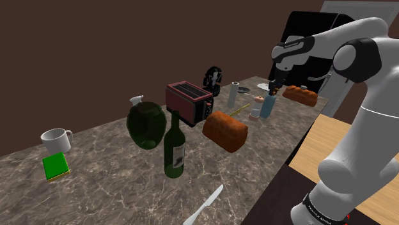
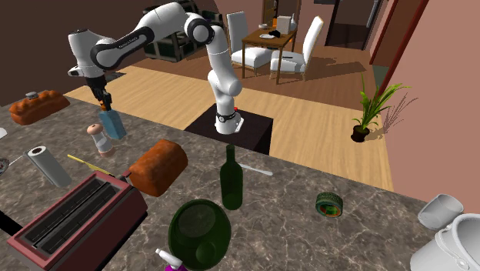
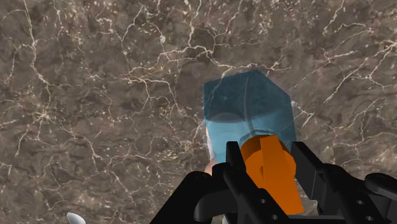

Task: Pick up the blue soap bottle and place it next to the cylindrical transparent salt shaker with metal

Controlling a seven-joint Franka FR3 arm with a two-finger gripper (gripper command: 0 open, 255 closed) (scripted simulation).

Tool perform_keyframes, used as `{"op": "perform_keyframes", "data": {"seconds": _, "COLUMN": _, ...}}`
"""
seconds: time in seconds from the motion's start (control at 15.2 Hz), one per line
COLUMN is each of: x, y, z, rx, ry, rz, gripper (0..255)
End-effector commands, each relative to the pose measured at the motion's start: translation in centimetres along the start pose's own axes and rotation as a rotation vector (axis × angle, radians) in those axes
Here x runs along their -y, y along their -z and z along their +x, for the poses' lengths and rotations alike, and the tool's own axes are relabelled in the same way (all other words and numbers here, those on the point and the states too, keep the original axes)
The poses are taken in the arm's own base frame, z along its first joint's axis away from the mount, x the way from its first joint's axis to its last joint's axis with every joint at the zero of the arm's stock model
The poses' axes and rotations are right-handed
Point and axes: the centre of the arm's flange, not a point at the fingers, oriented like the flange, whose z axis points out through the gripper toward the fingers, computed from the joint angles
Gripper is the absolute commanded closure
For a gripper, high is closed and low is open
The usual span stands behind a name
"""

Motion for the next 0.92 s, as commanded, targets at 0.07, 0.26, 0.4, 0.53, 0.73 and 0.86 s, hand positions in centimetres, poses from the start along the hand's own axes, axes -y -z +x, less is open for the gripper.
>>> {"op": "perform_keyframes", "data": {"seconds": 0.07, "x": 0.1, "y": -1.6, "z": -0.3, "rx": -0.001, "ry": 0.0, "rz": 0.0, "gripper": 255}}
{"op": "perform_keyframes", "data": {"seconds": 0.26, "x": 0.1, "y": -3.2, "z": -0.4, "rx": -0.001, "ry": 0.0, "rz": 0.0, "gripper": 255}}
{"op": "perform_keyframes", "data": {"seconds": 0.4, "x": 0.2, "y": -4.3, "z": -0.5, "rx": -0.001, "ry": 0.0, "rz": 0.0, "gripper": 255}}
{"op": "perform_keyframes", "data": {"seconds": 0.53, "x": 0.2, "y": -5.2, "z": -0.5, "rx": -0.001, "ry": 0.0, "rz": 0.0, "gripper": 255}}
{"op": "perform_keyframes", "data": {"seconds": 0.73, "x": 0.2, "y": -5.2, "z": -0.5, "rx": -0.001, "ry": 0.0, "rz": 0.0, "gripper": 255}}
{"op": "perform_keyframes", "data": {"seconds": 0.86, "x": 0.2, "y": -5.2, "z": -0.5, "rx": -0.001, "ry": 0.0, "rz": 0.0, "gripper": 255}}
